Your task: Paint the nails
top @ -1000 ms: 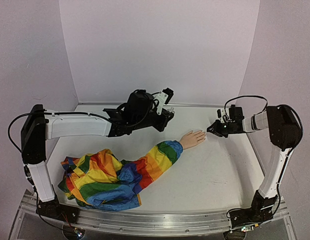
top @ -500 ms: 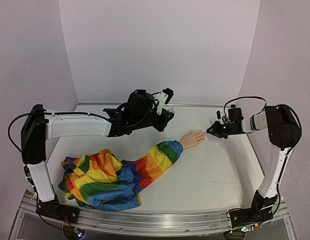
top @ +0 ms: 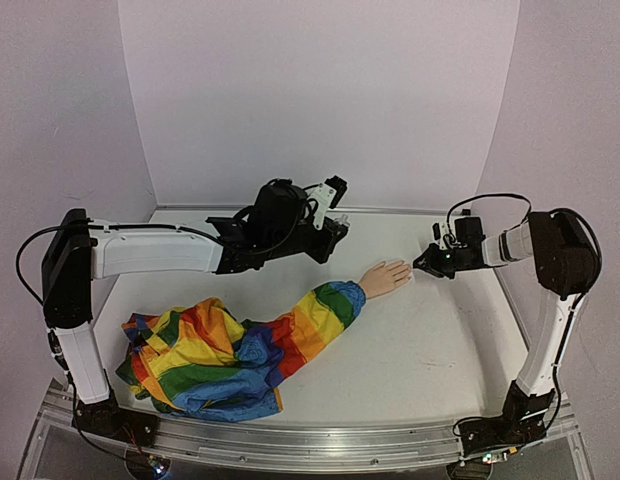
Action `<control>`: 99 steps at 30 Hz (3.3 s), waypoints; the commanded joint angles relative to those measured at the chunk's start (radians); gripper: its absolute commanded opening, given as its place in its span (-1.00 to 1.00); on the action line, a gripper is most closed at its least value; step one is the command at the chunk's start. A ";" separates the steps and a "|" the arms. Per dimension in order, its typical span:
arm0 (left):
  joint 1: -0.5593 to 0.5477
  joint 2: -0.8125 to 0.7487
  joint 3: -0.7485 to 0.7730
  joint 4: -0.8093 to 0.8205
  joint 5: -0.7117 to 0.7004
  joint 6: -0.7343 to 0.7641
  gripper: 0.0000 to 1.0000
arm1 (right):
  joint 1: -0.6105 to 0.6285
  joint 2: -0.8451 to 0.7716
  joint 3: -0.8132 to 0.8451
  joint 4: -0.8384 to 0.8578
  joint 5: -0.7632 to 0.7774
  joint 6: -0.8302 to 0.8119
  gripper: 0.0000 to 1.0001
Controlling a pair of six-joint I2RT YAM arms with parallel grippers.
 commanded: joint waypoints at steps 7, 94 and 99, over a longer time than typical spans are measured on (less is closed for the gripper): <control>-0.002 -0.022 0.034 0.059 -0.010 0.015 -1.00 | 0.004 0.016 0.044 -0.015 0.018 -0.011 -1.00; -0.002 -0.039 0.021 0.057 -0.014 0.013 -1.00 | 0.016 -0.001 0.028 -0.021 0.040 -0.017 -1.00; -0.002 -0.041 0.019 0.058 -0.016 0.013 -1.00 | 0.015 0.000 0.032 -0.021 0.051 -0.018 -1.00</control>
